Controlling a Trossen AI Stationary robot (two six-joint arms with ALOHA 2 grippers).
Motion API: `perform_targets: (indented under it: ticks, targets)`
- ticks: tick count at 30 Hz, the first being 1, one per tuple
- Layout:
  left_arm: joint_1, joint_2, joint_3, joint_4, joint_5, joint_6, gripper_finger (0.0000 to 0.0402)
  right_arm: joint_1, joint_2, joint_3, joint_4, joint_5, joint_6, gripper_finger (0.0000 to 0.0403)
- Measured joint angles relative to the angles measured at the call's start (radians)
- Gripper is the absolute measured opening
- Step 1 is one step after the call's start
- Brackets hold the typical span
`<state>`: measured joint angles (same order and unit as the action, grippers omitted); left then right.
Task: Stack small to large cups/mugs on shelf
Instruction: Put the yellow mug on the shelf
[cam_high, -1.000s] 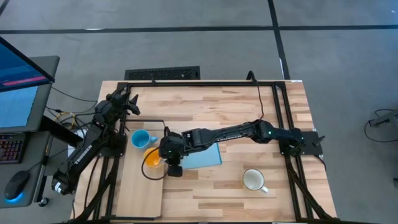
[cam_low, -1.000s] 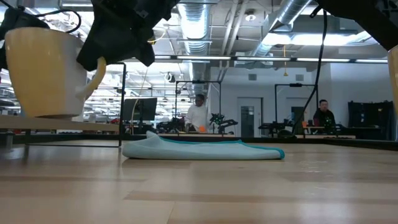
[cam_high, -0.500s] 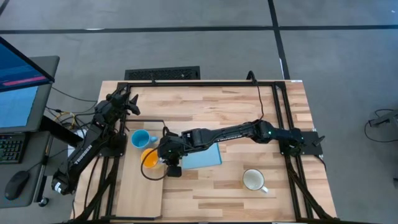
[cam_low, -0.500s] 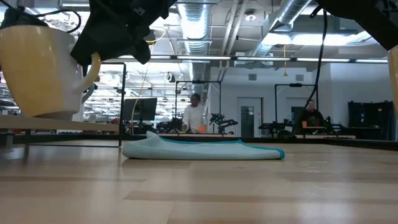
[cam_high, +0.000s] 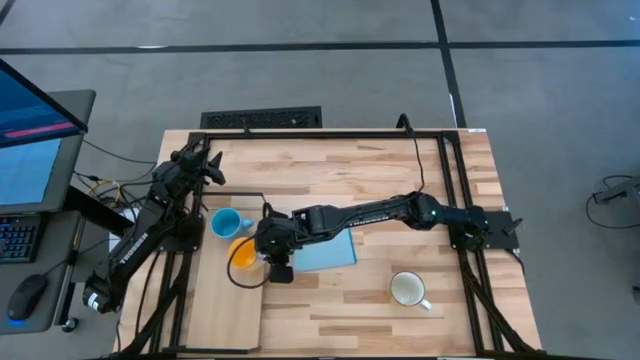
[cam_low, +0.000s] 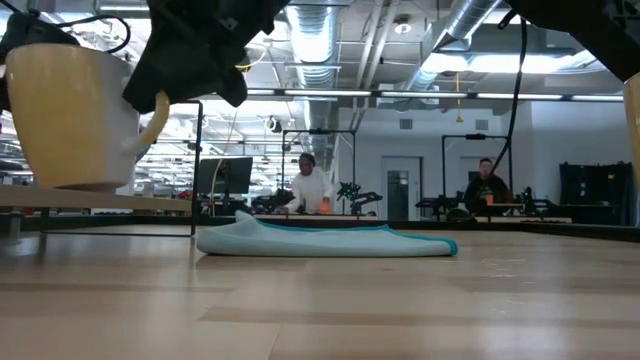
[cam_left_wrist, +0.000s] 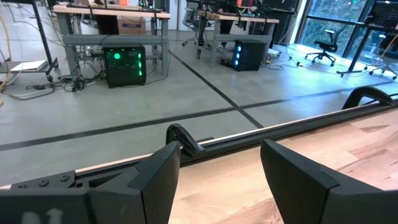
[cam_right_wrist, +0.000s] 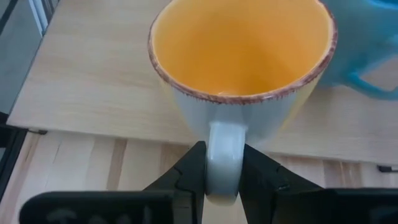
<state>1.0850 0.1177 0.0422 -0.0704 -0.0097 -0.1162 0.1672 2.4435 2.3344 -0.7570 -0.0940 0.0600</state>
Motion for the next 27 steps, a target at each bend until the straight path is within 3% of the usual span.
perform_targets:
  ticks: [13, 27]
  targets:
    - [0.000, 0.000, 0.000, 0.000, 0.000, 0.002, 0.0217, -0.026, 0.047, -0.001, -0.009, -0.066, 0.048, 0.0102]
    - [0.000, 0.007, 0.000, 0.000, -0.003, 0.018, 0.0217, -0.030, 0.051, 0.000, 0.018, -0.063, -0.005, 0.0102]
